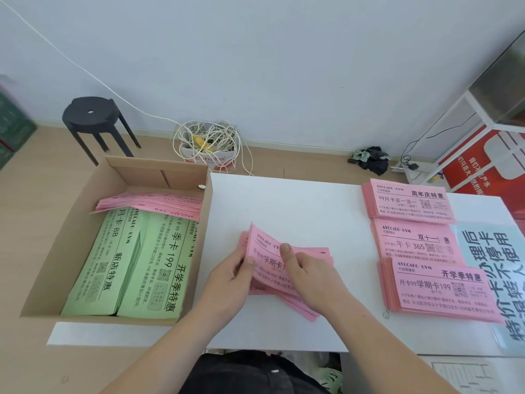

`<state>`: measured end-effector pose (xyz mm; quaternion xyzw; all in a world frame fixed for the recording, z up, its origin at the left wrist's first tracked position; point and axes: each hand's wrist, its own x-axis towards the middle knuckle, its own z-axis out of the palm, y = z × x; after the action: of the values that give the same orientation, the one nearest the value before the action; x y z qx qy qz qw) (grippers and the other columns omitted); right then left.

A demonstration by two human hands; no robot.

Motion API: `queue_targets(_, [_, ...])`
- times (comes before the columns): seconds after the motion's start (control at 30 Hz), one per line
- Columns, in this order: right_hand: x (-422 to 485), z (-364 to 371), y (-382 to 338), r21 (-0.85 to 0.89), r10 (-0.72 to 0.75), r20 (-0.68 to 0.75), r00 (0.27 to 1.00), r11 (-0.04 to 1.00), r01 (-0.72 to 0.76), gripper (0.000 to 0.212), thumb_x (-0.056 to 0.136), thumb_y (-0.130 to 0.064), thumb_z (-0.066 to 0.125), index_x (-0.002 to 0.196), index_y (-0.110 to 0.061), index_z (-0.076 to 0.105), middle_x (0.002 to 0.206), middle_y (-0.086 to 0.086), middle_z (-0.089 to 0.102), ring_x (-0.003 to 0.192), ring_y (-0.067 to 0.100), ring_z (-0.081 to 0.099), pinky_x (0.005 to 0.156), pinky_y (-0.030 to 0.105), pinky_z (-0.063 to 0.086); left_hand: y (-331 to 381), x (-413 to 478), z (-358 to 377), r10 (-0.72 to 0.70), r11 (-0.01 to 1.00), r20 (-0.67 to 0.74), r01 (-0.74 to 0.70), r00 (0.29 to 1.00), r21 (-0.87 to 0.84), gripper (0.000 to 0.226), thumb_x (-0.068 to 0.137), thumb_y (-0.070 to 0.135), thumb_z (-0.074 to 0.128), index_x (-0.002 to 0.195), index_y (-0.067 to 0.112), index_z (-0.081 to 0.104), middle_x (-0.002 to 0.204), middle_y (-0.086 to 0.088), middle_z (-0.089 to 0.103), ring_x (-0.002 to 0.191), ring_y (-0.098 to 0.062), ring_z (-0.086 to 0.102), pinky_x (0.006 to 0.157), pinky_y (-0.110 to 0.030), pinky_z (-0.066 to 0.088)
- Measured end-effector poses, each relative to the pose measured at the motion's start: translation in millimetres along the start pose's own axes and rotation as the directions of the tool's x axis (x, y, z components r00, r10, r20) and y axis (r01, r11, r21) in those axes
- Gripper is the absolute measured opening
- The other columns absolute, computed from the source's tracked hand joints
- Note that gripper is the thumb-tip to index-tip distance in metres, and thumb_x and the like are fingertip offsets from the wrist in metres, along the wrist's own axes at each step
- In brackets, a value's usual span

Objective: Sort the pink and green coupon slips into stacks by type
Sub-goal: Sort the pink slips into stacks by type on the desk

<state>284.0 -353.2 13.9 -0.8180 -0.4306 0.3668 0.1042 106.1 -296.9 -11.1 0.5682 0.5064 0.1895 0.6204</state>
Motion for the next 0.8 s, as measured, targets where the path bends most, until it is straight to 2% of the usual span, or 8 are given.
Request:
queue_targets(0.07, [0.2,0.3,2.6,-0.008,-0.006,0.001,1.0,1.0,0.006,0.061,0.104,-0.064,0.02,0.074,-0.019,0.05,0.076,-0.003,0.06,0.077,0.016,0.055,0.068,0.032,0.038,0.1,4.0,-5.1,-0.021,0.997,-0.038,0.024,0.999,0.073,0.022,0.105,0.026,0.052,0.116,0.03,0.071,0.11,0.017,0.074,0.103,0.002,0.067,0.1,-0.03,0.053])
queue_targets(0.17, [3.0,1.4,6.4,-0.065,0.012,0.039,0.999,0.998,-0.01,0.028,0.102,-0.029,0.034,0.099,-0.02,0.061,0.096,-0.002,0.067,0.091,0.023,0.062,0.07,0.031,0.043,-5.7,6.0,-7.6,-0.013,0.979,-0.033,0.02,0.999,0.203,0.025,0.097,0.023,0.055,0.112,0.031,0.073,0.131,0.015,0.062,0.12,0.0,0.058,0.11,-0.031,0.045])
queue_targets(0.27, [2.0,-1.9,7.5,-0.083,0.013,0.088,0.996,0.997,-0.005,0.056,0.09,-0.012,0.041,0.142,-0.029,0.055,0.138,-0.004,0.061,0.12,0.021,0.058,0.094,0.027,0.045,-6.5,1.4,-6.0,-0.005,0.979,-0.018,0.008,1.0,0.206,0.033,0.097,0.004,0.053,0.111,0.028,0.071,0.114,0.017,0.07,0.094,0.013,0.06,0.084,-0.007,0.047])
queue_targets(0.37, [-1.1,-3.9,6.3,-0.127,-0.056,0.115,0.992,0.989,0.071,0.065,0.092,-0.009,0.04,0.152,-0.032,0.046,0.152,-0.012,0.048,0.139,0.016,0.043,0.111,0.026,0.035,-6.6,-1.4,-3.7,0.065,0.98,-0.009,-0.062,0.998,0.187,0.039,0.093,-0.002,0.052,0.107,0.028,0.073,0.106,0.016,0.073,0.097,0.009,0.063,0.078,-0.004,0.047])
queue_targets(0.53, [-3.0,5.8,7.0,-0.082,-0.132,0.057,0.99,0.987,0.136,0.04,0.106,-0.051,0.034,0.14,-0.046,0.055,0.121,-0.02,0.061,0.124,0.01,0.051,0.106,0.032,0.04,-13.2,-0.7,-2.9,0.164,0.949,-0.041,-0.147,0.986,0.28,0.034,0.088,0.011,0.058,0.104,0.039,0.071,0.106,0.02,0.068,0.107,-0.002,0.061,0.09,-0.021,0.051])
queue_targets(0.63, [-7.6,0.5,0.5,0.066,-0.111,0.05,0.993,0.992,0.107,0.039,0.098,-0.074,0.026,0.089,-0.06,0.062,0.078,-0.025,0.059,0.088,0.005,0.056,0.083,0.029,0.044,-11.4,-8.6,5.6,0.189,0.898,-0.025,-0.163,0.982,0.409,0.025,0.088,0.02,0.062,0.103,0.04,0.064,0.103,0.023,0.06,0.109,-0.001,0.049,0.087,-0.01,0.038])
queue_targets(0.7, [-8.0,-3.8,-6.1,0.168,-0.08,0.053,0.995,0.983,0.07,0.051,0.096,-0.077,0.028,0.068,-0.05,0.06,0.06,-0.025,0.056,0.071,0.006,0.054,0.072,0.028,0.041,-11.7,-16.7,15.0,0.278,0.777,0.022,-0.238,0.96,0.583,0.026,0.085,0.026,0.058,0.109,0.036,0.06,0.11,0.024,0.057,0.117,-0.007,0.043,0.092,-0.019,0.036])
queue_targets(0.8, [-6.9,-2.4,-9.0,0.172,-0.053,0.044,0.998,0.984,0.045,0.062,0.097,-0.074,0.035,0.069,-0.025,0.06,0.062,-0.015,0.062,0.069,0.011,0.059,0.071,0.032,0.048,-15.6,-32.8,30.2,0.347,0.689,0.173,-0.376,0.922,0.62,0.055,0.082,0.028,0.055,0.137,0.032,0.052,0.141,0.022,0.047,0.134,-0.009,0.036,0.105,-0.036,0.037])
